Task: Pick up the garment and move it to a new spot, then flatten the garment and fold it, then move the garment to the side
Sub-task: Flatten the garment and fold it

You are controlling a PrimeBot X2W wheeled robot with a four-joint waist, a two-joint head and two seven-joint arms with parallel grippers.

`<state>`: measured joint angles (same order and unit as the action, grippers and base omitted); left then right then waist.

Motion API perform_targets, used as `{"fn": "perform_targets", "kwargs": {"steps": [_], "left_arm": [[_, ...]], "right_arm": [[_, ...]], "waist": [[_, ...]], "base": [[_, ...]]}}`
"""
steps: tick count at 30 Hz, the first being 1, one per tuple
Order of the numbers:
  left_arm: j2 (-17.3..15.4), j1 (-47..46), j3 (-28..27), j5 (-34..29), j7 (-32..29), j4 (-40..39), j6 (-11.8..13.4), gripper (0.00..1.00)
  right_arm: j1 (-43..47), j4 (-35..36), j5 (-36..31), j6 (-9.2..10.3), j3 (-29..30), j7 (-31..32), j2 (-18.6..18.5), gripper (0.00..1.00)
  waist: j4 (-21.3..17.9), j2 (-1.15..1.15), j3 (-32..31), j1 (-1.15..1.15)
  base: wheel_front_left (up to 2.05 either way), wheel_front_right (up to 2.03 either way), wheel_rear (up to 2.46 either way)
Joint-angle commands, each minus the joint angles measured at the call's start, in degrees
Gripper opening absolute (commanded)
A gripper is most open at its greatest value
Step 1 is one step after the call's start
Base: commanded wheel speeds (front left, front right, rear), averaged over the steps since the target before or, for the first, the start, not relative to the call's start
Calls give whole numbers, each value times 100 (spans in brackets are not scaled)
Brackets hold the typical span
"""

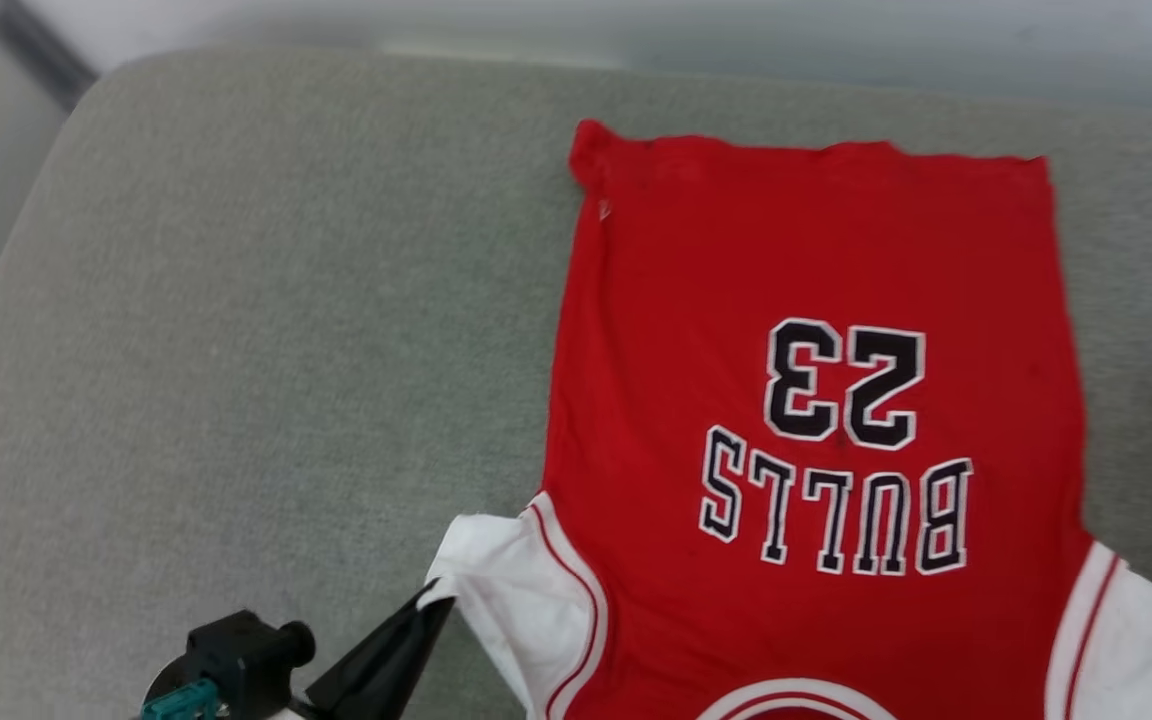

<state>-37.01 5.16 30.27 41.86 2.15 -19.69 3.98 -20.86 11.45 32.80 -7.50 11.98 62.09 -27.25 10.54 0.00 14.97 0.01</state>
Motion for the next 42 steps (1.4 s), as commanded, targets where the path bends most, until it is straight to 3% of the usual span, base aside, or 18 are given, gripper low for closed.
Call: {"fn": "perform_targets", "kwargs": {"steps": [1,12,20,26,33,34,35,36,42], "left_arm": [[37,-123,34,-45,-26,-98,-54,0],[338,-781,216,-72,12,-529,-401,0],[580,-1022,409,-166,57,-545,-503,0],[748,-1124,488,-127,164,-408,-572,0],[777,-1242,514,-297,282,-184,-593,0],[795,-1254,519,-284,297,-163,-606,0],[810,-1264,517,-253,309,-149,-619,0],[815,-1270,513,-229,310,-137,-627,0],[753,-1228,449,-282,345,-52,-543,0]], "right_arm": [[-292,-120,-90,2,50,106,-1,100],[-2498,-1418,-1220,2,418,1148,-195,100],[-3375,-1976,-2083,2,698,1708,-91,100],[-3437,-2169,-2460,2,706,1881,7,100],[-2836,-2303,-2536,2,468,1981,-20,100],[-2791,-2344,-2502,2,486,1989,-1,45],[-2762,-2359,-2470,2,488,1970,24,16],[-2761,-2369,-2447,2,526,1932,45,0],[-2605,-2403,-2418,2,586,1766,-79,0]], "waist": [[465,0,506,-1],[1386,0,1573,-1],[1718,0,1958,-1],[1837,0,2125,-1],[1870,0,2233,-1],[1874,0,2233,-1],[1875,0,2228,-1],[1872,0,2218,-1],[1728,0,1949,-1]], "base": [[0,0,0],[0,0,0],[0,0,0],[0,0,0],[0,0,0],[0,0,0],[0,0,0],[0,0,0],[0,0,0]]}}
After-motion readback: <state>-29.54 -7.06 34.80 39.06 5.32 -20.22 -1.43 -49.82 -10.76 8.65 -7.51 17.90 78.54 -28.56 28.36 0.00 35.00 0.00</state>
